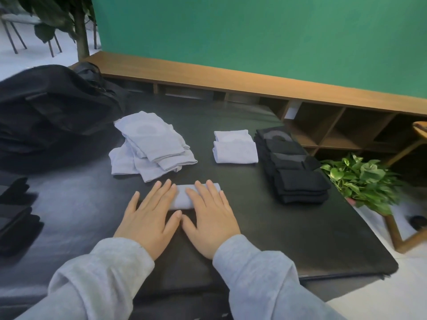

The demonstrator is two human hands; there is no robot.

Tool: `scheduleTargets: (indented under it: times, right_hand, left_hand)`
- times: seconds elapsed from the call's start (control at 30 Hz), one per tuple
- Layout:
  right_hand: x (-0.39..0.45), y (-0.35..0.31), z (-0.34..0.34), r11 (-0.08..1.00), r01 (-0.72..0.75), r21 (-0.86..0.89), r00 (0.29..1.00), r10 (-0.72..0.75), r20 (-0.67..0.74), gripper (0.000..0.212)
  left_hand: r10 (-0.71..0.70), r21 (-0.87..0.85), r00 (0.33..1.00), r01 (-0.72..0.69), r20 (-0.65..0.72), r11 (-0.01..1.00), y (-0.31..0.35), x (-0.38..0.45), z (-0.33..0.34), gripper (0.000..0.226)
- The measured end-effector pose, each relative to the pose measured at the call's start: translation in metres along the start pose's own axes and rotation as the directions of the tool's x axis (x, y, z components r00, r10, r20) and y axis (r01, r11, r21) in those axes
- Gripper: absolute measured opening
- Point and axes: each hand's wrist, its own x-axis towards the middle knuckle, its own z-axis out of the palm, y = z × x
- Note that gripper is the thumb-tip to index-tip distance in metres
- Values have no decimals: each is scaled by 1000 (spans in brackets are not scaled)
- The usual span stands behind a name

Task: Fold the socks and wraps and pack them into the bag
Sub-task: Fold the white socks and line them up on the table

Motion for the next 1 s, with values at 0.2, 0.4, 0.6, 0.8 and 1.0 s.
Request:
scheduleTargets:
  times: [0.2,0.4,0.6,0.8,1.0]
  right_hand:
    - [8,44,-19,980,-172,-100,984,175,23,60]
    - [19,88,-32,955,-275,-109,960,279,14,60]
    - [33,98,-30,945,-303,-125,953,302,-32,61]
    - [26,90,-31,947,-265,-180,955,231,-188,52]
    - [20,86,-32,954,-240,-177,965,215,-152,42]
  left_hand:
    - [-7,26,1000,8,-18,1000,1,-1,1,86]
    - [-15,45,1000,15,-3,999,1,-1,2,86]
    - [-18,24,1000,19,-4,1000,2,0,2,85]
    - [-26,34,1000,26,-2,999,1,0,3,86]
    - [-20,37,1000,20,-4,999,2,1,2,86]
